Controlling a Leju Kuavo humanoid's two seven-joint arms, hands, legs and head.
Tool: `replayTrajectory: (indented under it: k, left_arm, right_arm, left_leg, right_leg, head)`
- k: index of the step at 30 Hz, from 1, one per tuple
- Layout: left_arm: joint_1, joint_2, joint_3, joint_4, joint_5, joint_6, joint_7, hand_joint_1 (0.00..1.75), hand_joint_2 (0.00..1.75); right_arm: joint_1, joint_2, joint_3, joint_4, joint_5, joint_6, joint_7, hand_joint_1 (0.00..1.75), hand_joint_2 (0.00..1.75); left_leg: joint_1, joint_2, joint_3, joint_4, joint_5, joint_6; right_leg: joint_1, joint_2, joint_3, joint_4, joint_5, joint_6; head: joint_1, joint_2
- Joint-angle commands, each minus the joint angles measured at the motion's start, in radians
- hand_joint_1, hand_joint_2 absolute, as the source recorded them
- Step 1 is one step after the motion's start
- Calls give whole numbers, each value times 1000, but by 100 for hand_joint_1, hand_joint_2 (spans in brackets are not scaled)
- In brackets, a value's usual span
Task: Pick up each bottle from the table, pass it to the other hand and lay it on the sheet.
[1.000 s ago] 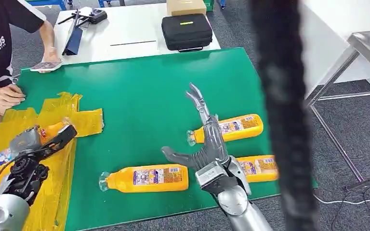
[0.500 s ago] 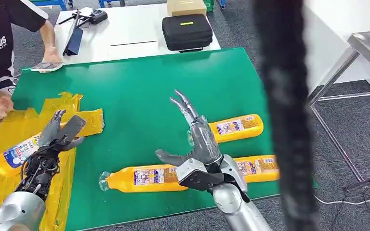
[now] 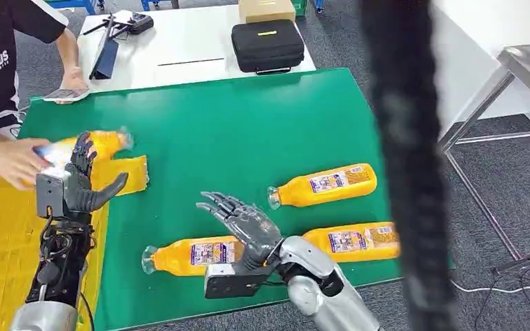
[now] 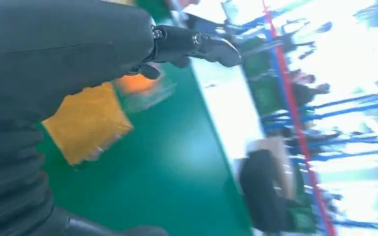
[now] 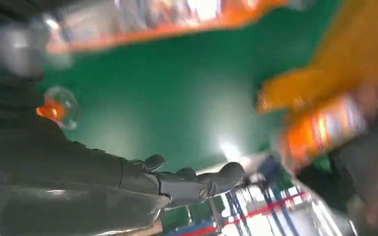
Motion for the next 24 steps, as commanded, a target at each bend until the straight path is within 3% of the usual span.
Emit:
replayTrajectory:
  k: [1,6,15,16,17,18,19,20,21,22,24]
  left_arm:
    - [70,-48,-43,-204,60,-38,4,0,175]
    - [94,-49,-45,-216,56,-38,9,0,175]
    - [109,-62,-55,-228,51,-35,11,0,175]
    - [107,-63,-58,-228,51,-35,12,0,175]
    - [106,-63,-60,-232,50,-35,15,0,175]
    - [106,-64,-60,-233,50,-34,15,0,175]
    - [109,-65,-59,-236,52,-34,19,0,175]
    - [111,-67,-58,-238,53,-35,21,0,175]
    - [111,-67,-58,-238,53,-35,21,0,175]
    - [113,-70,-60,-237,53,-35,21,0,175]
    - [116,-71,-60,-238,54,-35,25,0,175]
  right_arm:
    - [-118,-12,156,295,90,-10,73,0,175]
    - [-130,16,196,391,124,-8,96,0,175]
    - [-172,81,237,548,271,-29,250,0,175]
    - [-173,84,240,562,285,-23,259,9,175]
    - [-174,91,243,584,304,-18,268,66,175]
    - [-174,94,241,593,308,-20,270,66,175]
    - [-175,99,242,606,320,-22,281,140,175]
    - [-175,104,241,617,332,-20,287,154,175]
    - [-175,104,241,617,332,-20,287,154,175]
    - [-174,105,242,620,337,-19,289,175,175]
    - [-166,106,227,611,335,-36,287,175,175]
  left_leg:
    - [0,2,4,0,-2,-2]
    - [1,3,7,0,-3,-3]
    - [2,2,6,0,-3,-3]
    - [1,1,5,0,-2,-2]
    - [1,1,4,0,-1,-2]
    - [2,1,7,0,-3,-3]
    - [1,1,5,-1,-1,-2]
    - [2,2,9,0,-3,-3]
    - [1,1,8,-1,-3,-3]
    - [1,1,6,-1,-1,-2]
    - [2,1,9,-1,-2,-3]
  right_leg:
    - [1,0,4,-1,-1,0]
    - [2,1,8,-2,-2,0]
    - [2,0,7,-1,-2,0]
    - [1,-1,5,-1,-1,0]
    - [1,-1,4,-1,-1,0]
    - [2,-1,7,-1,-2,0]
    - [1,-1,5,-1,-1,0]
    - [2,-1,9,-2,-3,0]
    - [1,-1,8,-1,-2,0]
    - [1,-1,6,-1,-1,0]
    - [2,-2,9,-2,-2,0]
  head:
    - [0,0]
    - [0,0]
    - [0,0]
    - [0,0]
    - [0,0]
    - [0,0]
    - [0,0]
    - [0,0]
    - [0,0]
    - [0,0]
    - [0,0]
